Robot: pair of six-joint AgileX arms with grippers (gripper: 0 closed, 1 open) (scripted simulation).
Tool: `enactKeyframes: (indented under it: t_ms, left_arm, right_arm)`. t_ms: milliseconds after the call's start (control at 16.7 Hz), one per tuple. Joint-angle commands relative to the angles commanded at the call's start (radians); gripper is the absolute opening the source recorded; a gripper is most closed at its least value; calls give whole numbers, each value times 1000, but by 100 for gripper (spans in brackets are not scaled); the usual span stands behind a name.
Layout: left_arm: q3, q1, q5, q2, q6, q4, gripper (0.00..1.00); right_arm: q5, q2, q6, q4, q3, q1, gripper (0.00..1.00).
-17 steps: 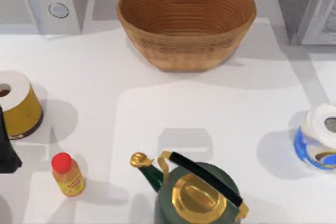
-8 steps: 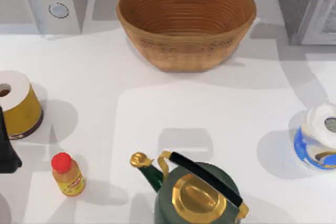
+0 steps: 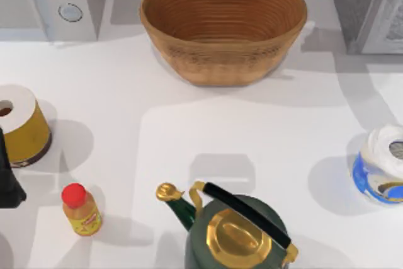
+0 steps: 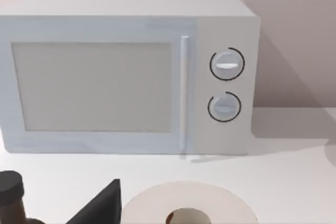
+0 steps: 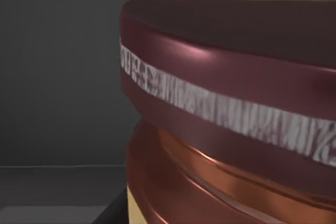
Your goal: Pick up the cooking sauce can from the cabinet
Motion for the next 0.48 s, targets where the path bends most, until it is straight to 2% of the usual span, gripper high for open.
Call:
enactKeyframes:
  t_ms: [240, 480]
  left_arm:
    - [0, 0, 0, 0, 0, 0, 100]
    - [0, 0, 0, 0, 0, 0, 100]
  right_arm:
    - [-18, -108, -1, 59, -147, -23, 0]
    - [-61, -312, -3, 158, -463, -60, 0]
